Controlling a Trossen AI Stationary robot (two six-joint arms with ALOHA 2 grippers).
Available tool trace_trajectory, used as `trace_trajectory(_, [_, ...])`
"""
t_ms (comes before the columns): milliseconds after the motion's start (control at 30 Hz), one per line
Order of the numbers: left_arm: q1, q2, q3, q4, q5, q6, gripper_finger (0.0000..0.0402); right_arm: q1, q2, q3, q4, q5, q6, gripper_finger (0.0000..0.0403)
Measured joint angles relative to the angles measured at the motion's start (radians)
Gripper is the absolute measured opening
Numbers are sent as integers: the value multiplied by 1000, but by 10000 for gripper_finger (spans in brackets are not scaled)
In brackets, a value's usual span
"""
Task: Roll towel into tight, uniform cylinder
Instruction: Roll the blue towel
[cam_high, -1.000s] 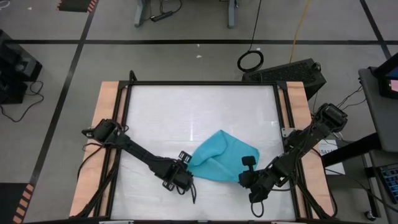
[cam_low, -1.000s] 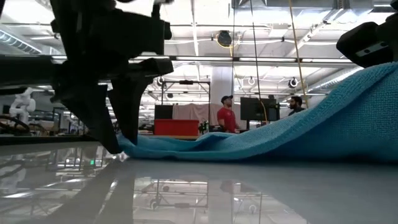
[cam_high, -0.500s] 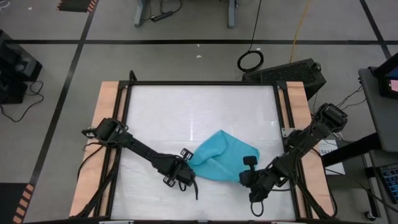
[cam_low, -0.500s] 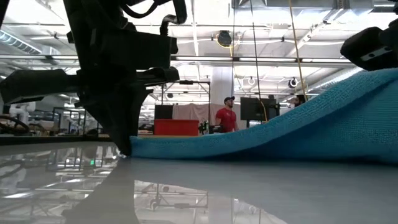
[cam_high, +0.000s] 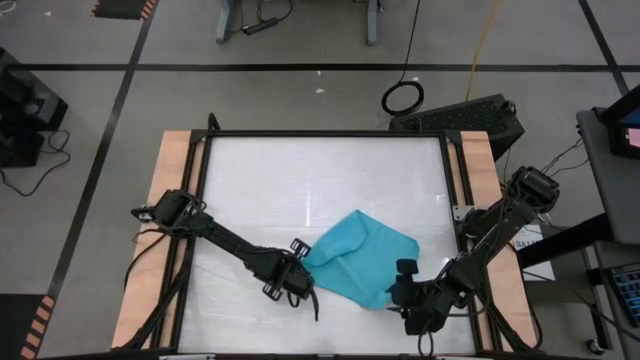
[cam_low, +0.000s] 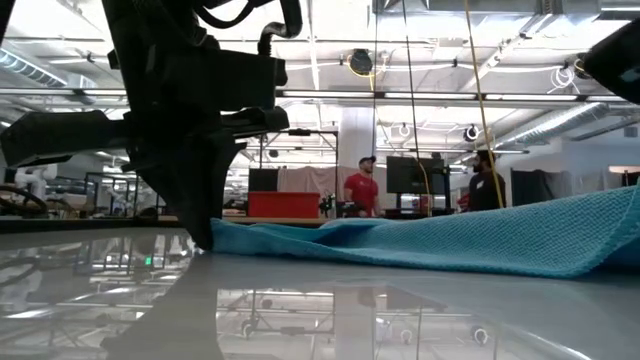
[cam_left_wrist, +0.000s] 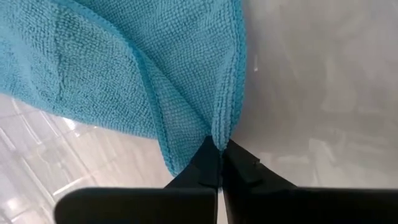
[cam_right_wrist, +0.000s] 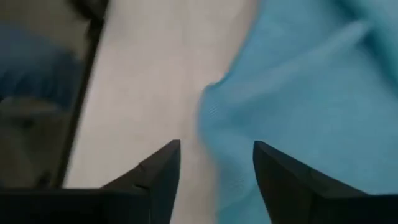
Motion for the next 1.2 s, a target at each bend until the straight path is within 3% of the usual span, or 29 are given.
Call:
trace_trajectory(233, [0, 0, 1, -1, -20, -9, 2, -56, 2, -1, -41, 137, 11, 178])
trace_trajectory(567, [-21, 0, 1, -137, -23, -109, 2, -117, 201, -33, 243, -169, -6, 146])
trace_trajectory(767, [-29, 0, 2, -182, -29, -139, 2, -69, 314, 15, 261, -145, 22, 137])
trace_trajectory(933, [-29, 0, 2, -179, -29, -157, 2, -19, 332, 87, 198, -106, -17, 109])
trace_trajectory(1200, [-28, 0, 2, -181, -29, -173, 2, 53, 335, 233, -44, -16, -75, 14])
